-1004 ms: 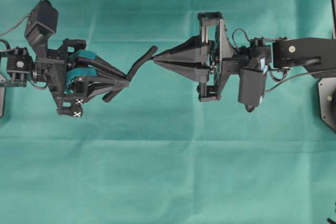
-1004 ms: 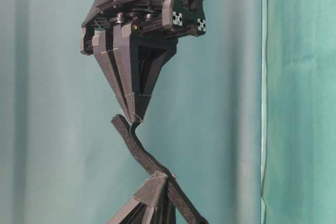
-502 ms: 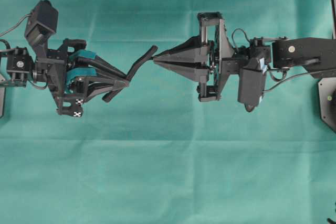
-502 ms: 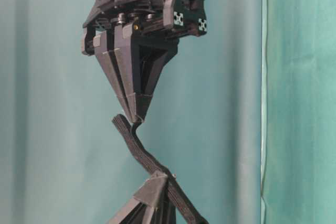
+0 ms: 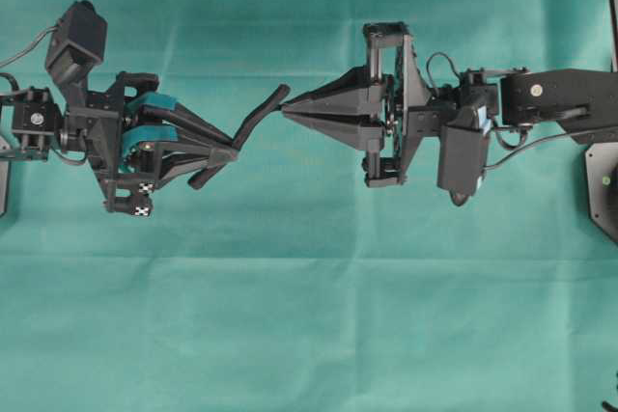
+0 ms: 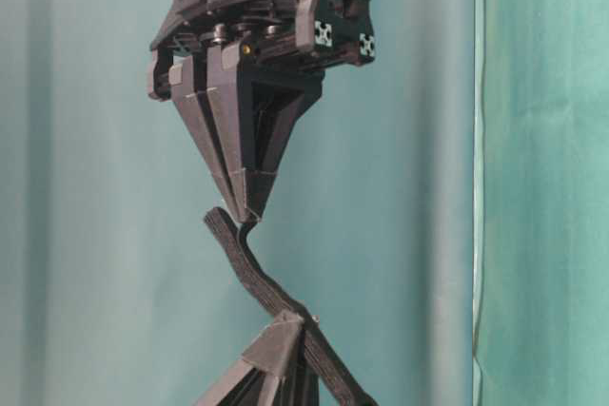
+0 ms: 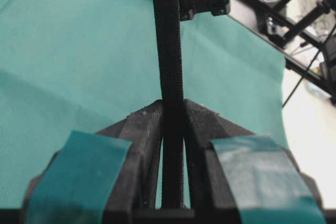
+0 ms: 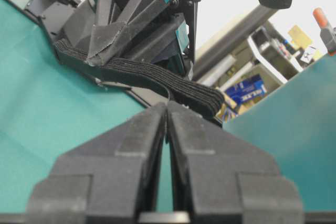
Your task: Peel off the Velcro with your right arm.
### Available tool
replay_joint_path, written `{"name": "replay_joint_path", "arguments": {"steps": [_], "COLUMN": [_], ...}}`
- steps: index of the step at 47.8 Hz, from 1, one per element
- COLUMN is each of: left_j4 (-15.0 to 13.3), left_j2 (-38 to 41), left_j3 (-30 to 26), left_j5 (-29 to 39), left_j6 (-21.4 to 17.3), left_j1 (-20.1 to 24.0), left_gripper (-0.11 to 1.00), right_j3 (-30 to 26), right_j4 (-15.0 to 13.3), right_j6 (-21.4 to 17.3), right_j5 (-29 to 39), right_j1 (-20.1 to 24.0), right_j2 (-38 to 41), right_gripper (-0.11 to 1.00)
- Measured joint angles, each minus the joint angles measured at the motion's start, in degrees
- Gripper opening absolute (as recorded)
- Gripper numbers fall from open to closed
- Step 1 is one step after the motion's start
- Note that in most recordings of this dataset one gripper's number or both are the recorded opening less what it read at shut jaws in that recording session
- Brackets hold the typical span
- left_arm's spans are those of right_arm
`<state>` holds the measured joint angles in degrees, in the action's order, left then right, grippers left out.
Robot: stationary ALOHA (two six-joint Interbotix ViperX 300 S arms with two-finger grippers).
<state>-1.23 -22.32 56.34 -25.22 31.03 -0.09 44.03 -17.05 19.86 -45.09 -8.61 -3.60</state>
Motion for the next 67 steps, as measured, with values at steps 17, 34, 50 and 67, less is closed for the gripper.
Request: {"name": "replay_joint_path", "arguments": {"steps": [17,34,50,67], "left_j4": [-0.1,-0.1,-0.1,-0.1], "left_j2": [0.0,-0.1,-0.1,-0.1], "left_j3": [0.0,0.0,0.0,0.0], "left_j5": [0.0,-0.5,-0.6,-0.8], "left_j6": [0.0,0.0,0.0,0.0], "left_j1": [-0.1,-0.4,-1.1,-1.2], "left_gripper": [0.1,0.1,0.1,0.1], "right_j3": [-0.1,-1.3,-1.8,-1.8], "right_j4": [0.0,0.0,-0.1,0.0], "right_j6": [0.0,0.2,0.4,0.4], "right_j5": [-0.1,-0.2,-0.7,-1.3], "right_j1": [0.1,0.1,-0.2,-0.4], "right_j2": [0.0,1.6,1.8,1.8], "right_gripper": [0.23,0.23,-0.05,-0.09]}}
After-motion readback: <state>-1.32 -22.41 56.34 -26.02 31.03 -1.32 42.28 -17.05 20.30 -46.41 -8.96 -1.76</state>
